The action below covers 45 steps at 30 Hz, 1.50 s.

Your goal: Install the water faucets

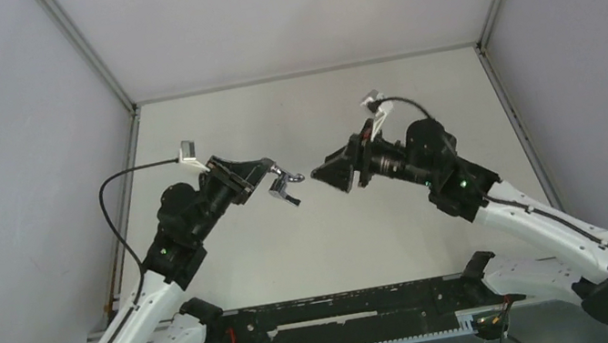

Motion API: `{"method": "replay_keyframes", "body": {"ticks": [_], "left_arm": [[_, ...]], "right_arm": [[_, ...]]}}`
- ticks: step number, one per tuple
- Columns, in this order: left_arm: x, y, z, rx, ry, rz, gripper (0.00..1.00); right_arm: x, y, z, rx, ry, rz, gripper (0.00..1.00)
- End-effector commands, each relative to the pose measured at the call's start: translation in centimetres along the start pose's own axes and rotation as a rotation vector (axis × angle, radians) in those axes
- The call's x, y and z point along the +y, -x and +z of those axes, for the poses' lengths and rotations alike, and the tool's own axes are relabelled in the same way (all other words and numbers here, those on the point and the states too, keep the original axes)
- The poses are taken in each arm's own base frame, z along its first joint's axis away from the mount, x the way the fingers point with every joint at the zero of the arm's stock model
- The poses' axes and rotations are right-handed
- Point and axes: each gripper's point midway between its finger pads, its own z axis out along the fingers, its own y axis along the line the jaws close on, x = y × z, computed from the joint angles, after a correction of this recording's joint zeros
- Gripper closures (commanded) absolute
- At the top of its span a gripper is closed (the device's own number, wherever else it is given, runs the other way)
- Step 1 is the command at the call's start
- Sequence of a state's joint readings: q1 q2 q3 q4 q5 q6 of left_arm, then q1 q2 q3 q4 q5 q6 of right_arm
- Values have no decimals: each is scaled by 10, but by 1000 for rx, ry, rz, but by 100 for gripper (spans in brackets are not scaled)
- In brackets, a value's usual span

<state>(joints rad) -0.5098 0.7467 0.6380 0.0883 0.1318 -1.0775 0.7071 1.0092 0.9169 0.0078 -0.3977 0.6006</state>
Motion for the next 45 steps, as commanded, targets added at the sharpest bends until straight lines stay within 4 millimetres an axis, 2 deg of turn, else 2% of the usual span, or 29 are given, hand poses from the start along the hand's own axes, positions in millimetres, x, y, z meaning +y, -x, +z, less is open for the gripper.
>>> {"method": "replay_keyframes", "body": {"ticks": [1,4,7,11,14,20,23,27,34,37,41,45], "left_arm": [[-17,26,-3,-70,57,-53,100],[-11,25,-4,-53,130,-63,100],[-7,29,-6,-60,177,-68,100],[-5,35,-11,-84,228,-72,100],[-6,36,-14,-83,244,-80,100],[-5,35,-19,-67,269,-76,100],[-5,34,-20,-63,273,-75,100],[-5,33,-22,-58,272,-75,100],[-8,33,-23,-53,260,-69,100],[-9,31,-21,-43,247,-66,100],[-9,30,-18,-41,237,-70,100],[-13,25,-17,-17,213,-79,100]], "right_arm": [[-1,4,-12,-67,-213,-589,26],[12,2,-7,-93,-277,-827,19],[31,-11,7,-98,-266,-976,18],[42,-24,28,-108,-317,-1155,16],[36,-38,46,-81,-356,-1242,11],[26,-43,68,-146,-434,-1353,11],[19,-41,78,-170,-449,-1376,13],[7,-43,89,-160,-455,-1395,22],[-5,-55,99,-113,-387,-1286,41],[-2,-57,98,-108,-317,-1169,43],[2,-47,92,-115,-193,-913,43],[2,-32,85,-130,-109,-711,51]]}}
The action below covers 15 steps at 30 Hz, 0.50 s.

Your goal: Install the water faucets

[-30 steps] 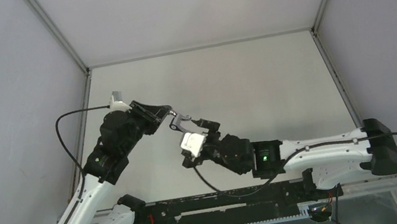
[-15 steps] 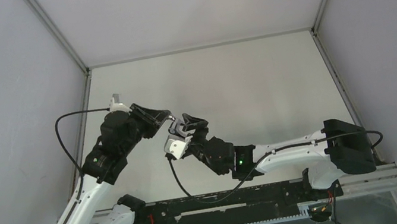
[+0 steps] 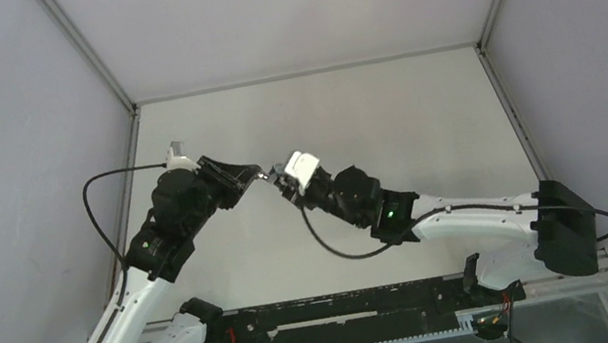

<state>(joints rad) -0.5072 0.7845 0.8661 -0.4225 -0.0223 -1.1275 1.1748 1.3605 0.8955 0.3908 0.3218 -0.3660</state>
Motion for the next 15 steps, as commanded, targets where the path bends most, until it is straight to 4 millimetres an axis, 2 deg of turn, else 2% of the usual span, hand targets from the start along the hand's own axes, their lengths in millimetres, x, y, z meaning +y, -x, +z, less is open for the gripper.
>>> {"method": "replay_keyframes", "body": {"ticks": [1,7,8,11,15], "left_arm": [[-43,12,-13,-18,-145,-15,100],[-45,12,-14,-18,-156,-12,100],[-46,12,-14,-17,-161,-9,100],[-50,13,-15,-24,-185,2,100],[-60,18,-21,-59,-253,20,100]], "right_arm": [[-6,36,-10,-109,114,331,51],[0,44,-14,-133,245,484,51],[4,47,-16,-131,290,551,51],[-6,52,-16,-140,379,768,49],[-24,49,-16,-114,474,1103,49]]}}
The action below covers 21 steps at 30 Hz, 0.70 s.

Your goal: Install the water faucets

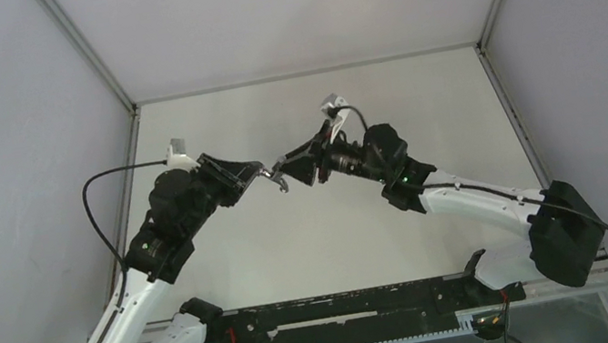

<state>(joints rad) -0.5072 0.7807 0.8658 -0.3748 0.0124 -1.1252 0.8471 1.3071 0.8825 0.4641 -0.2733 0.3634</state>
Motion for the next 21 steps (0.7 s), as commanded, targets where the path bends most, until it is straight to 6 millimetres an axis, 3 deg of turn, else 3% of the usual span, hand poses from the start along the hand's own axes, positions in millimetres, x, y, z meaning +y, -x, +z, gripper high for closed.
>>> {"method": "replay_keyframes", "body": {"ticks": [1,6,12,15,21], "left_arm": [[-49,20,-19,-79,-210,20,100],[-53,26,-24,-134,-270,8,100],[-52,32,-28,-187,-299,-7,100],[-48,34,-27,-195,-275,-24,100],[-49,34,-23,-169,-230,-53,100]], "right_arm": [[14,15,-7,5,200,455,49],[8,18,-15,48,283,682,39],[-15,16,-40,33,25,513,19],[-23,23,-61,-31,-172,235,15],[3,28,-77,-35,-339,-582,10]]}}
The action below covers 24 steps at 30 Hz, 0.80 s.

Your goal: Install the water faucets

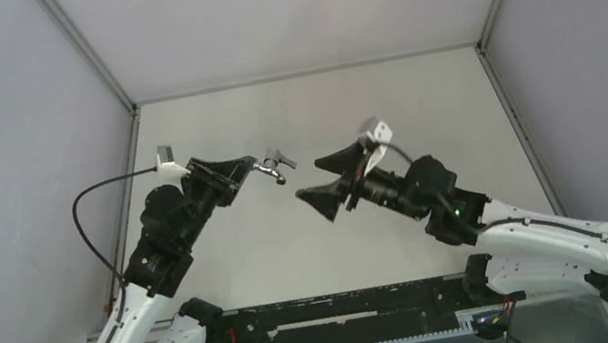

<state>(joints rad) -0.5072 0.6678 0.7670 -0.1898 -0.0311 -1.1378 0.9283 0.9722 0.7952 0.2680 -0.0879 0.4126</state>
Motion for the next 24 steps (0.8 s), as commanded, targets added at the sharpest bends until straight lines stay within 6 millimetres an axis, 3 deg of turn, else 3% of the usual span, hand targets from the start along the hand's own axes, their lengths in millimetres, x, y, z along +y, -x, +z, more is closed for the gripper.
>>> {"method": "replay_keyframes", "body": {"ticks": [1,4,10,21,24], "left_arm": [[-30,16,-1,-44,-63,-44,100],[-30,16,-1,-37,-56,-47,100],[-25,14,0,-31,-21,-52,100],[-24,10,0,-7,-23,-40,100],[-24,8,0,1,-23,-41,100]], "right_arm": [[-26,-5,-8,29,-253,-733,9],[-13,-8,5,18,-263,-967,8],[-7,-29,40,33,-360,-1330,7],[-19,-44,76,0,-428,-1437,23],[-21,-46,81,-9,-427,-1436,34]]}}
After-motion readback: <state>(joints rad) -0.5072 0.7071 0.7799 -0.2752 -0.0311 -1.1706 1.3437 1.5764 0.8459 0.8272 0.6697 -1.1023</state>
